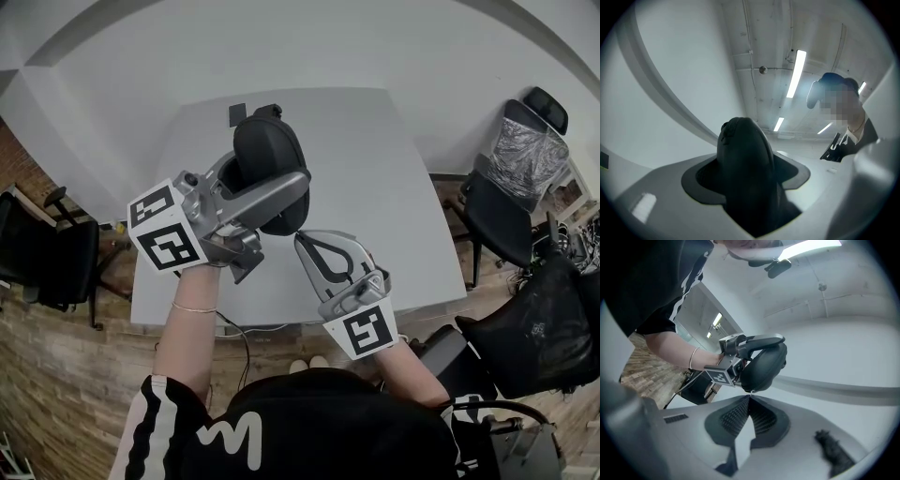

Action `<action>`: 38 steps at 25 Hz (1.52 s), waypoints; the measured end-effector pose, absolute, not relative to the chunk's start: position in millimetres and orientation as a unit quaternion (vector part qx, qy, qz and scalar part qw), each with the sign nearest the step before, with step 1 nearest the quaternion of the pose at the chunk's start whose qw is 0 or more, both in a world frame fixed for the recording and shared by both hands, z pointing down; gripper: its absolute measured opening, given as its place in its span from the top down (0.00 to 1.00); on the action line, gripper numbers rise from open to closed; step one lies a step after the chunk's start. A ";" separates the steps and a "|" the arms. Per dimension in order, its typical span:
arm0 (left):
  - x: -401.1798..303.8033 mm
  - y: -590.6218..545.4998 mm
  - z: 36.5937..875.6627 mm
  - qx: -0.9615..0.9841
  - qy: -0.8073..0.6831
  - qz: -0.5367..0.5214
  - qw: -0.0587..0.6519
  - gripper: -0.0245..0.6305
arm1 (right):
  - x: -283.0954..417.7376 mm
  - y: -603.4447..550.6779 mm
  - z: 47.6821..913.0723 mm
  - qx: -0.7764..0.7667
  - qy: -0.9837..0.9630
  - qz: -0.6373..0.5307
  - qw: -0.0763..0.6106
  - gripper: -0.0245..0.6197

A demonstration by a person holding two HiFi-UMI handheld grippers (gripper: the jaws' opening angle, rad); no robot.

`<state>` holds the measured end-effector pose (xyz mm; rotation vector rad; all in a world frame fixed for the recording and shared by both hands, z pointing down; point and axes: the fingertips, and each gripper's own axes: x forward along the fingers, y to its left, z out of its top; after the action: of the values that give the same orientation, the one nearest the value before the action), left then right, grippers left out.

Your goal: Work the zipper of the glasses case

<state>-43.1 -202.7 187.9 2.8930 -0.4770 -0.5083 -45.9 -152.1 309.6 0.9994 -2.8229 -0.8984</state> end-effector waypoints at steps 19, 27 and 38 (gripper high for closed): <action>-47.2 -197.8 187.5 0.953 -0.233 -0.192 0.035 0.47 | -49.5 -157.9 318.2 0.298 -0.926 -0.233 -0.010 0.95; -92.3 -196.3 194.1 0.907 -0.369 -0.202 -0.011 0.47 | -26.5 -160.8 321.0 0.329 -0.931 -0.154 -0.039 0.95; -115.6 -183.4 288.9 0.841 -0.531 -0.101 -0.035 0.47 | 21.1 -185.5 273.2 0.413 -0.898 -0.143 -0.045 0.95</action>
<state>-115.6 -183.4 288.9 2.7016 -1.7058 -0.3245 21.1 -185.5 273.2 1.3371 -2.9051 -0.4621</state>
